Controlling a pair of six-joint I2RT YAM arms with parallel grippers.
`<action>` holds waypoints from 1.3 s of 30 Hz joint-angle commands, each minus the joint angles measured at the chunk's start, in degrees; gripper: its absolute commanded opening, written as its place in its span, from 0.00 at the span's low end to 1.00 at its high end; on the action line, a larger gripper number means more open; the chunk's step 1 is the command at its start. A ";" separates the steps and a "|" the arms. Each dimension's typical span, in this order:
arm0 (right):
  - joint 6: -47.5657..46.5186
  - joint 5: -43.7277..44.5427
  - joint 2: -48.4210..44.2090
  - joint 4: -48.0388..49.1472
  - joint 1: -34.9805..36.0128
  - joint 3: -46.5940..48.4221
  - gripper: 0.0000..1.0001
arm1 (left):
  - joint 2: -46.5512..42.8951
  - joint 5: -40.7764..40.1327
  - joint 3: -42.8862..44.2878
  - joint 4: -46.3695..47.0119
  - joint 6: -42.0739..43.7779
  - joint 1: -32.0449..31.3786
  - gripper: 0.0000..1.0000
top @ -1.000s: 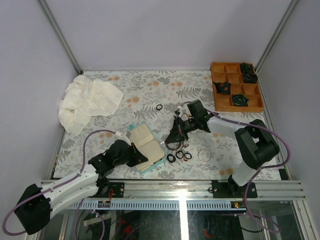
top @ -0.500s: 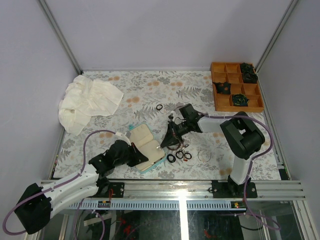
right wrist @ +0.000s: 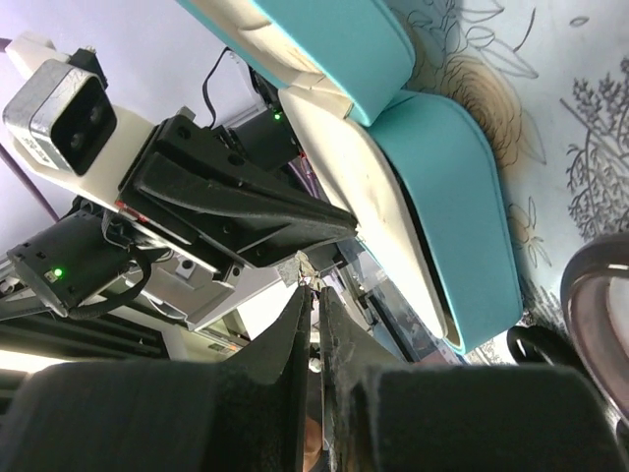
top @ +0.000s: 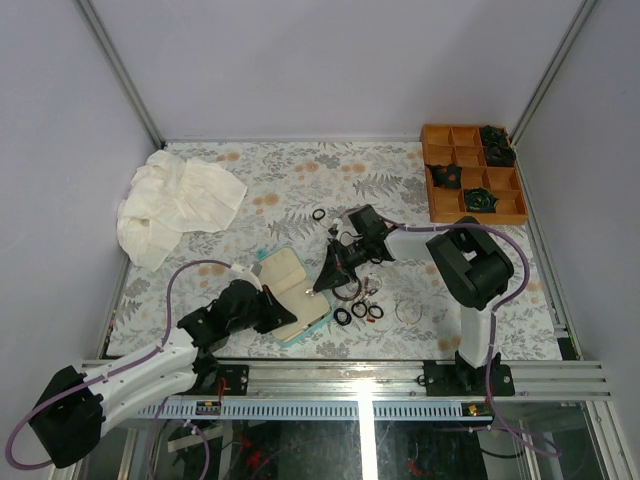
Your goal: Organize the mixed jewelry
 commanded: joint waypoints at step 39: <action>-5.80 2.16 4.39 -5.47 0.67 5.88 0.00 | -1.40 -1.18 -1.23 -4.13 0.57 -0.39 0.00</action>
